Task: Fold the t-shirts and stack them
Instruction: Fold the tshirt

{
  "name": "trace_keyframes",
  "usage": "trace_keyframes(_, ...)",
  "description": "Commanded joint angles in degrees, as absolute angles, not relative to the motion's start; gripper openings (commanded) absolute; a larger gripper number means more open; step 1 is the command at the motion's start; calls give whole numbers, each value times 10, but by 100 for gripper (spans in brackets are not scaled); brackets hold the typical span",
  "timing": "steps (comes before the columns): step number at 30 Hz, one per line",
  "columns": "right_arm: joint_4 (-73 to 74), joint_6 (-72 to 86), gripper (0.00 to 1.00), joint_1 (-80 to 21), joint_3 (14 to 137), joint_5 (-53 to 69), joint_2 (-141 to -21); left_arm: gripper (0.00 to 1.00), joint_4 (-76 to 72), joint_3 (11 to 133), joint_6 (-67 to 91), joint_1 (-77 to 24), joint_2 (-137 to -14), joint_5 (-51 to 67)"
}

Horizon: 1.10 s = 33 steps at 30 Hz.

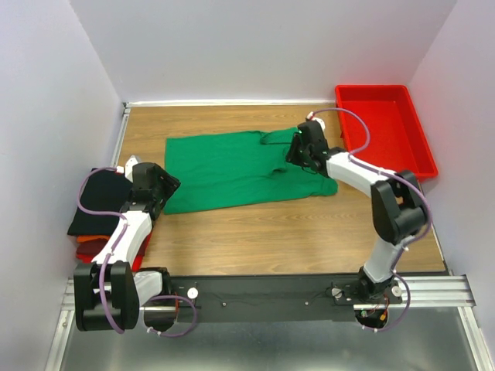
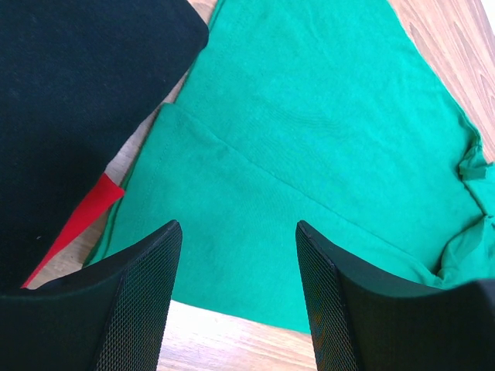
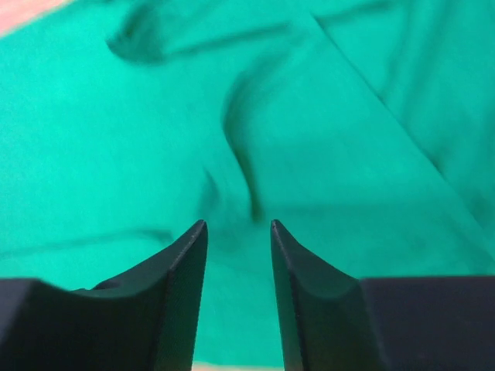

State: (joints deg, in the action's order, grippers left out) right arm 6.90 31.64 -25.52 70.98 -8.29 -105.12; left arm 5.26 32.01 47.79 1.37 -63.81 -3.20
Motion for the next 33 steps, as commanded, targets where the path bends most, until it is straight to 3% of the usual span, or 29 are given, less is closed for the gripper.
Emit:
trace_keyframes(1, 69, 304, 44, -255, 634, -110, -996, 68, 47, 330, 470, 10, -629, -26)
trace_keyframes(9, 69, 288, 42, -283, 627, -103, -1032, 68, 42, 331, 471, 10, -634, -23)
trace_keyframes(33, 68, 287, 44, -292, 840, -73, -1221, 68, 44, 333, 469, 9, -637, -27)
